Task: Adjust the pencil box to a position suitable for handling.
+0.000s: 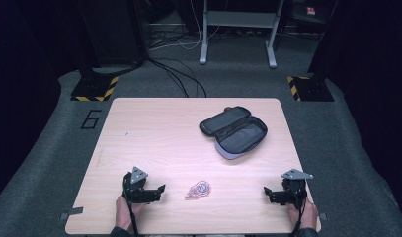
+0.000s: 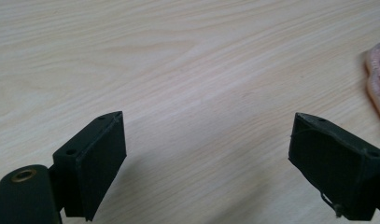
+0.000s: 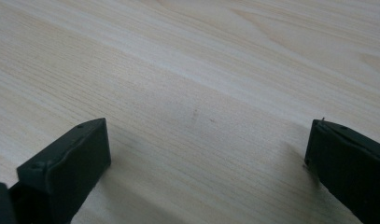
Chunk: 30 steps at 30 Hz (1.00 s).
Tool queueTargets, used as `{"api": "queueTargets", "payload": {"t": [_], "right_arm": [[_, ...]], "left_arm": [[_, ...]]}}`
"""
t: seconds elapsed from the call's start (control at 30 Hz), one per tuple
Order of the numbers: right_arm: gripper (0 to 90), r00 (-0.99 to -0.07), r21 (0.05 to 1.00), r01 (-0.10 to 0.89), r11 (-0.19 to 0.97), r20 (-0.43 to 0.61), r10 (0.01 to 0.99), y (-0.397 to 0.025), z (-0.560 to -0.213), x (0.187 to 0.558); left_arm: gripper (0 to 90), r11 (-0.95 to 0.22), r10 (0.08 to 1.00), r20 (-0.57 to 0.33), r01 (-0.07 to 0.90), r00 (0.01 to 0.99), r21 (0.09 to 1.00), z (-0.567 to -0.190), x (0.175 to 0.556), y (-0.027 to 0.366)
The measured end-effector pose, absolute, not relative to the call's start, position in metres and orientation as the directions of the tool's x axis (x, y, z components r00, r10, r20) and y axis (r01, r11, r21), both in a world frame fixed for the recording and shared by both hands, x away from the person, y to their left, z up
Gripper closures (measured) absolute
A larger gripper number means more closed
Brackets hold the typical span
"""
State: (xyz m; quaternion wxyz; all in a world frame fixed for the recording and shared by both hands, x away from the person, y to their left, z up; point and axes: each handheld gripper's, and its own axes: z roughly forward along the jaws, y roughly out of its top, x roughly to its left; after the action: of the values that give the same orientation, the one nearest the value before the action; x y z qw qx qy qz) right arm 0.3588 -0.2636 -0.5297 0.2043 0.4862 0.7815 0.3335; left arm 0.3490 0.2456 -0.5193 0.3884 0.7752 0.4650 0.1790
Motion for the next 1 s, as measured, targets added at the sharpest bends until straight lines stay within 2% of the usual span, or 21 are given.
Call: {"api": "queueTargets", "payload": {"t": [0.3,0.7,0.97,1.0], "right_arm": [[0.0,-0.446,0.715,0.627,0.309,0.004,0.895,-0.264,-0.529,0.359],[0.0,-0.450,0.716,0.624,0.314,0.000,0.893,-0.264,-0.530,0.359],[0.0,-0.451,0.716,0.623,0.315,-0.001,0.893,-0.264,-0.530,0.359],[0.0,-0.451,0.716,0.623,0.315,0.000,0.893,-0.264,-0.530,0.359]], "left_arm": [[9.0,-0.302,0.809,-0.061,0.503,0.585,0.810,-0.507,0.346,0.221],[9.7,-0.401,0.715,-0.041,0.457,0.698,0.794,-0.506,0.347,0.178],[3.9,-0.442,0.669,-0.052,0.453,0.742,0.774,-0.510,0.349,0.155],[0.5,-0.437,0.672,-0.049,0.449,0.739,0.780,-0.511,0.349,0.152]]}}
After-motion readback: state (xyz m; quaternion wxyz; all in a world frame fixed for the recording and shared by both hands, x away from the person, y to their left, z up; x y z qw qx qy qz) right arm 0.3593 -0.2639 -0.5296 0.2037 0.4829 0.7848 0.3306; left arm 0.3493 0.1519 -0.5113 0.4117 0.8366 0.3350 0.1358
